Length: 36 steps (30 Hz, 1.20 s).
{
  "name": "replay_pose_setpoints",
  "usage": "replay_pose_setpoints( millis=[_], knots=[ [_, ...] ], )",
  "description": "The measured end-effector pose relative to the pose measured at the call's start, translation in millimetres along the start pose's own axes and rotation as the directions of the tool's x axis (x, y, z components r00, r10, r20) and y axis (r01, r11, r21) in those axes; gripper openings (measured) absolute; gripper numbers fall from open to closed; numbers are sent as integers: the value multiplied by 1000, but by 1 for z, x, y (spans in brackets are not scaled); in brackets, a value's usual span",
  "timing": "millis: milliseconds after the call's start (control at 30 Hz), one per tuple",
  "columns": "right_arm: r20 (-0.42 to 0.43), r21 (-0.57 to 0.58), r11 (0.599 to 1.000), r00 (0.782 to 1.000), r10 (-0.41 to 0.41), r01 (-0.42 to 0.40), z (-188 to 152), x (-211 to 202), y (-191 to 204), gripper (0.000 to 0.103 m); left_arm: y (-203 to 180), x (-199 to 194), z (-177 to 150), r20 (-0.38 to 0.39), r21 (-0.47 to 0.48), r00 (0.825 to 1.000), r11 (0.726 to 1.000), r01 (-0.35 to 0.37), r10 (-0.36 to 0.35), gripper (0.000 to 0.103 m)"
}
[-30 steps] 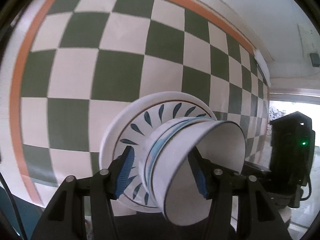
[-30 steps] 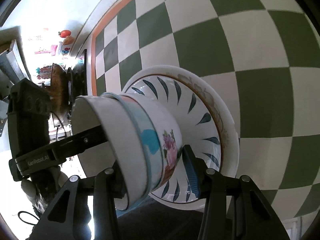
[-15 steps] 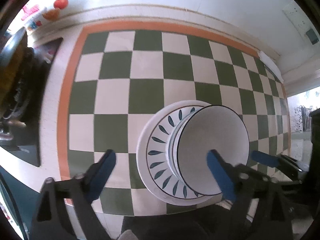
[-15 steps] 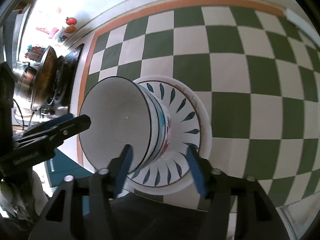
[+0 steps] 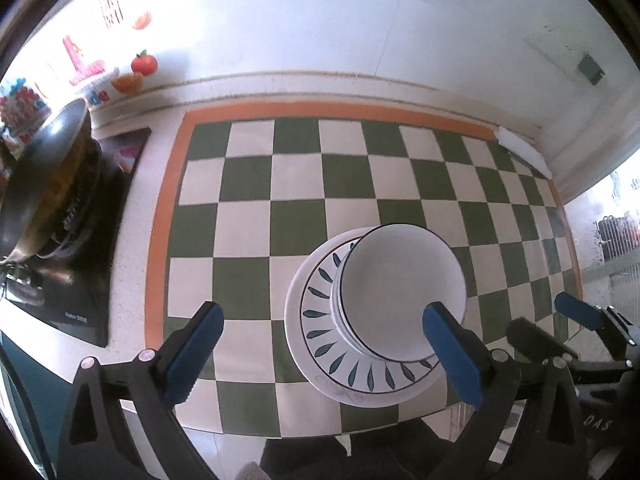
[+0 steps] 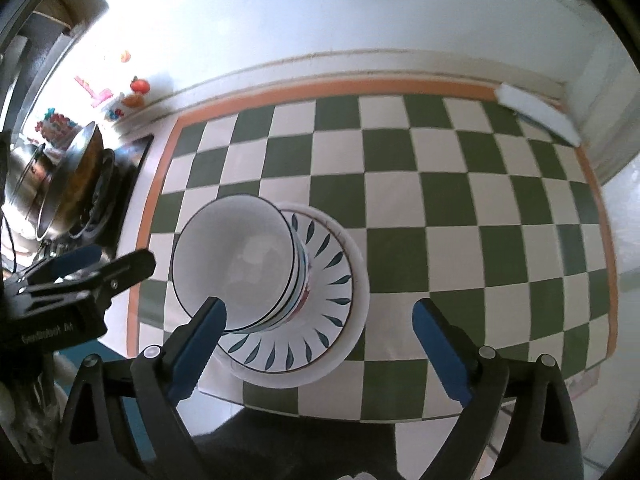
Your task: Organize plates and bowls
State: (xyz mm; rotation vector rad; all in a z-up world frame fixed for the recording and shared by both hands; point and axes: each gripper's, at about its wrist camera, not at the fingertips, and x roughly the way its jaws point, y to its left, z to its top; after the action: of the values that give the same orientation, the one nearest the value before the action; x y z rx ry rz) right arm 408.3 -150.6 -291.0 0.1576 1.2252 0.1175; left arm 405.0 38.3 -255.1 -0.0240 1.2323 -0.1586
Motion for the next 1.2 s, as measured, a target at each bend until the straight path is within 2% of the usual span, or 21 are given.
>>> replay_pose_setpoints(
  millis=[267, 633, 700, 833, 1067, 1200],
  knots=[
    [122, -2, 999, 992, -34, 34, -22, -50, -3, 99, -13, -47, -18, 138, -2, 990, 1000, 1, 0, 102],
    [264, -46, 998, 964, -35, 49, -71, -133, -6, 100, -40, -126, -77, 252, -50, 965, 997, -66, 76, 102],
    [275, -55, 998, 961, -22, 39, -83, -150, -5, 100, -44, -141, -89, 268, -60, 957, 993, -98, 111, 102],
    [331, -82, 996, 944, -16, 45, -113, -193, 1, 100, -52, -179, -117, 318, -71, 936, 988, -135, 151, 102],
    [406, -70, 996, 914, -23, 56, -161, -256, 3, 101, -57, -224, -159, 358, -66, 923, 990, -127, 142, 102],
    [437, -56, 997, 899, -29, 60, -189, -282, 7, 101, -57, -248, -184, 396, -53, 906, 989, -138, 148, 102]
  ],
)
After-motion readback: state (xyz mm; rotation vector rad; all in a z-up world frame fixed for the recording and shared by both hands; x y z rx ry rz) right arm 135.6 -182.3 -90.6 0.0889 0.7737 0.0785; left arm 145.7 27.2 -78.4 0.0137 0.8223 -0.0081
